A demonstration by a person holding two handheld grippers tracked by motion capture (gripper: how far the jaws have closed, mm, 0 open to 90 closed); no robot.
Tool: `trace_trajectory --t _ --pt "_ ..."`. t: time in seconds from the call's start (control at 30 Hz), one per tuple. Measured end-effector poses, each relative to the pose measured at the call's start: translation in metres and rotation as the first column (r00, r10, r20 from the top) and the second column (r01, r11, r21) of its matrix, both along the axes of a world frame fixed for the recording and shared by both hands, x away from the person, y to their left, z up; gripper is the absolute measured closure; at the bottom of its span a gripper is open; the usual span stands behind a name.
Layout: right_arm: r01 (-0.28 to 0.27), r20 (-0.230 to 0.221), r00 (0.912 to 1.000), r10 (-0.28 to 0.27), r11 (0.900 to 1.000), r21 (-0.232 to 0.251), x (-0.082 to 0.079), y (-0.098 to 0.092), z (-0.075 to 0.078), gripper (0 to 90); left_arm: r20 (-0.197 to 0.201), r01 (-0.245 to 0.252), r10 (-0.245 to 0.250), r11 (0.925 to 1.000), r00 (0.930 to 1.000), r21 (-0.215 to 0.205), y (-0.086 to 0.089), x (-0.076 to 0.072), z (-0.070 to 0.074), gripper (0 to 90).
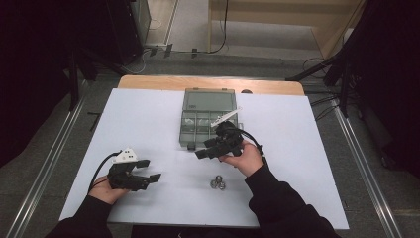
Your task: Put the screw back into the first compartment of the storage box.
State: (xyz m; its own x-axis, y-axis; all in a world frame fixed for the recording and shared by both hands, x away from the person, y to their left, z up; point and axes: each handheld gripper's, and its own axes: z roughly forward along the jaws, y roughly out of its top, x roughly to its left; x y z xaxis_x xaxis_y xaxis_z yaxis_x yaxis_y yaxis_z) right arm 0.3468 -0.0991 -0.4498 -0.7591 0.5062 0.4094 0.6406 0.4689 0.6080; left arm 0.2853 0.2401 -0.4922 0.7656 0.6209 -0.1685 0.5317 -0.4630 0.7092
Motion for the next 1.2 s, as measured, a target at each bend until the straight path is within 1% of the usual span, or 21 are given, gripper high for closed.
trace_trajectory --t 0.2,0.43,0.53,0.63,0.73,0.83,0.9,1.0,1.03,1.2 --pt "0.001 0.003 1.0 -0.001 1.0 0.003 -0.01 -0.01 -0.004 35.8 0.005 0.005 -0.005 1.0 1.0 0.003 0.0 0.0 0.0 27.2" --pt "0.01 0.003 1.0 -0.01 1.0 -0.005 -0.021 -0.019 -0.009 35.8 0.003 0.005 -0.005 1.0 1.0 0.001 -0.001 0.0 0.0 27.2" --pt "0.011 0.01 0.9999 -0.01 1.0 -0.005 -0.024 -0.021 -0.01 35.8 0.003 0.005 -0.005 1.0 1.0 0.002 -0.001 0.0 0.0 27.2" --pt "0.009 0.013 0.9999 -0.009 1.0 -0.016 -0.027 -0.023 -0.011 35.8 0.004 0.005 -0.005 1.0 1.0 0.002 -0.001 0.0 0.0 27.2" --pt "0.013 0.006 0.9999 -0.013 1.0 -0.02 -0.029 -0.025 -0.013 35.9 0.004 0.004 -0.004 1.0 1.0 0.002 -0.001 0.0 0.0 27.2" --pt "0.017 0.011 0.9998 -0.017 1.0 -0.026 -0.032 -0.028 -0.015 35.8 0.005 0.005 -0.005 1.0 1.0 0.004 -0.001 0.0 0.0 27.2" --pt "0.019 0.006 0.9998 -0.019 0.999 -0.03 -0.034 -0.029 -0.016 35.9 0.005 0.005 -0.005 1.0 1.0 0.007 -0.001 0.0 0.0 27.2" --pt "0.019 0.006 0.9998 -0.019 0.999 -0.032 -0.037 -0.031 -0.019 36.6 0.006 0.002 -0.002 1.0 1.0 0.003 -0.001 0.0 0.0 27.2" --pt "0.021 -0.002 0.9998 -0.021 0.999 -0.036 -0.038 -0.032 -0.02 36.7 0.007 0.003 -0.003 1.0 1.0 0.003 -0.001 0.0 0.0 27.2" --pt "0.021 -0.005 0.9998 -0.021 0.999 -0.05 -0.042 -0.033 -0.025 36.8 0.005 0.003 -0.003 1.0 1.0 0.004 -0.001 0.0 0.0 27.2"
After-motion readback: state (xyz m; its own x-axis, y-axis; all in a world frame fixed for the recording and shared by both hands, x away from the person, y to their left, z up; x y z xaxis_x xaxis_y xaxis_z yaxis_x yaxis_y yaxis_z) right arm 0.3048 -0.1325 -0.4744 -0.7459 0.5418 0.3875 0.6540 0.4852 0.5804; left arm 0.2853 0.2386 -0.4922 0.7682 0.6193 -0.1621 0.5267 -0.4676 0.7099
